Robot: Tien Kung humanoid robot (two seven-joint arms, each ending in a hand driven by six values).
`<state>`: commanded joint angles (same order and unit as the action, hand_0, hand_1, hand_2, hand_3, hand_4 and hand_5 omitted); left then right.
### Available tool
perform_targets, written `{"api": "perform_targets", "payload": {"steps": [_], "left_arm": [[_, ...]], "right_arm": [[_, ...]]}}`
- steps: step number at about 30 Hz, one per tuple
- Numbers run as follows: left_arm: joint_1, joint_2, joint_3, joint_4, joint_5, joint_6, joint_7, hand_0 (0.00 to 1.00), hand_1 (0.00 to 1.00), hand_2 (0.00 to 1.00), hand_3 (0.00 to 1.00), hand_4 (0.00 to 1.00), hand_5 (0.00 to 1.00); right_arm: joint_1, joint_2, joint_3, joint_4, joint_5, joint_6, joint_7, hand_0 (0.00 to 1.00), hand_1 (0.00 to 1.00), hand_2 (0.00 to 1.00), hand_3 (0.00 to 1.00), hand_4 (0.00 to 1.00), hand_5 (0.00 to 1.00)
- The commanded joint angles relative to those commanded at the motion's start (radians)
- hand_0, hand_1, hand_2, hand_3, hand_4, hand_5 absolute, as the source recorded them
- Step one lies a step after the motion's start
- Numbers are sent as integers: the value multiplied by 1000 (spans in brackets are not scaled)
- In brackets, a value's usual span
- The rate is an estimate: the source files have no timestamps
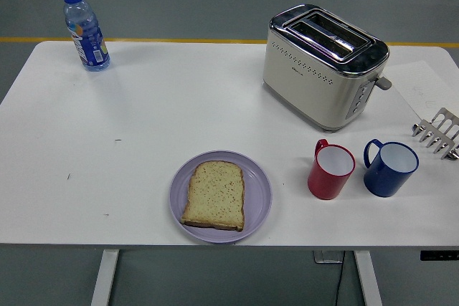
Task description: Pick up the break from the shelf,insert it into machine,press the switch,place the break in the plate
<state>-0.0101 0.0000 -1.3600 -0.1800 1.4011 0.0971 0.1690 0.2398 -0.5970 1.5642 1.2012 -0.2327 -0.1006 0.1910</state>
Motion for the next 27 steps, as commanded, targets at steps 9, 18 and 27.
{"api": "perform_targets", "payload": {"steps": [9, 18, 27], "left_arm": [[-1, 0, -9, 0, 13, -2, -1, 699, 764, 792, 706, 422, 943], [-7, 0, -20, 0, 27, -5, -3, 699, 763, 793, 709, 422, 945], [-11, 0, -46, 0, 55, -7, -4, 697, 763, 791, 707, 422, 946]], "right_arm": [[-166, 76, 127, 51, 35, 11, -7, 721, 695, 717, 653, 481, 170], [-264, 153, 204, 95, 49, 27, -36, 722, 692, 716, 650, 480, 169], [-326, 225, 250, 127, 31, 64, -63, 709, 681, 701, 636, 477, 169]]}}
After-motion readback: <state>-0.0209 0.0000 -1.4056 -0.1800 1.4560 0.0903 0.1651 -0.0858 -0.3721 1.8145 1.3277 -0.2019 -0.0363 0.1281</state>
